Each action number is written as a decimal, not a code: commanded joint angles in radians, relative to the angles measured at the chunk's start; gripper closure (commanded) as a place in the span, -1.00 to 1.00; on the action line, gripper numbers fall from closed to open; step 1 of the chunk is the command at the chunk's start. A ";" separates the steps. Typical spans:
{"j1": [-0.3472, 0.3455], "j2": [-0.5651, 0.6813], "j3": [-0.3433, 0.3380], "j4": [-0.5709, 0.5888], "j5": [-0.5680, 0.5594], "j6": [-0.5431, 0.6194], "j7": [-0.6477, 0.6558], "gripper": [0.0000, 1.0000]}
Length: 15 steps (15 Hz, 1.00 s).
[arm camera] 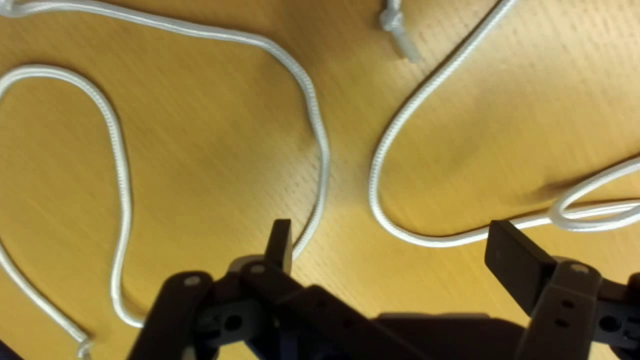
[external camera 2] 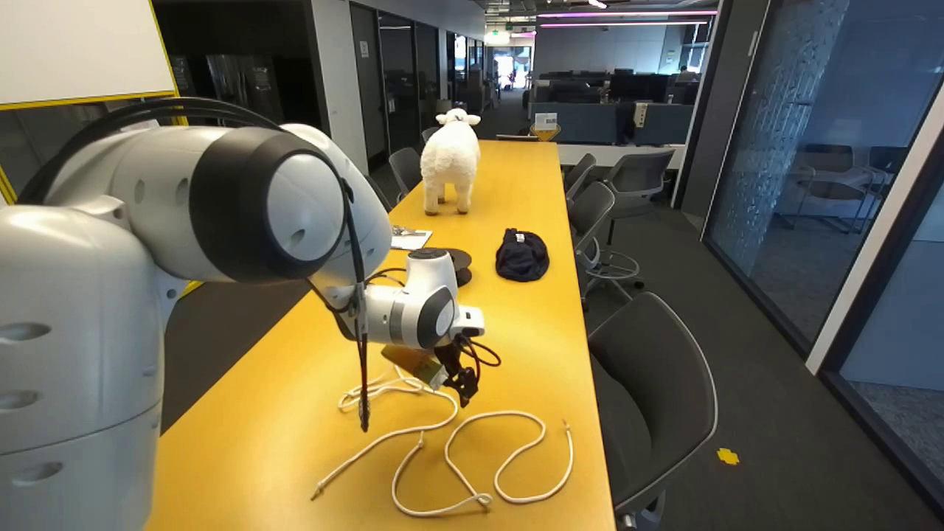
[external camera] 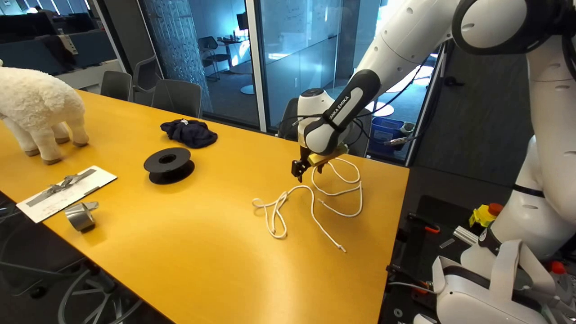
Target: Separate the two white ropes
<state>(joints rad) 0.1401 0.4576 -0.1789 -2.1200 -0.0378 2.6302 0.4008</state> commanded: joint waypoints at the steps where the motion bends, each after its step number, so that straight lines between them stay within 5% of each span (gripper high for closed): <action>1: 0.038 0.029 0.012 0.088 -0.033 -0.066 0.055 -1.00; 15: 0.064 0.196 0.082 0.333 0.090 -0.234 0.271 -1.00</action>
<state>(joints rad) 0.1940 0.6211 -0.1024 -1.8466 0.0114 2.4472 0.5908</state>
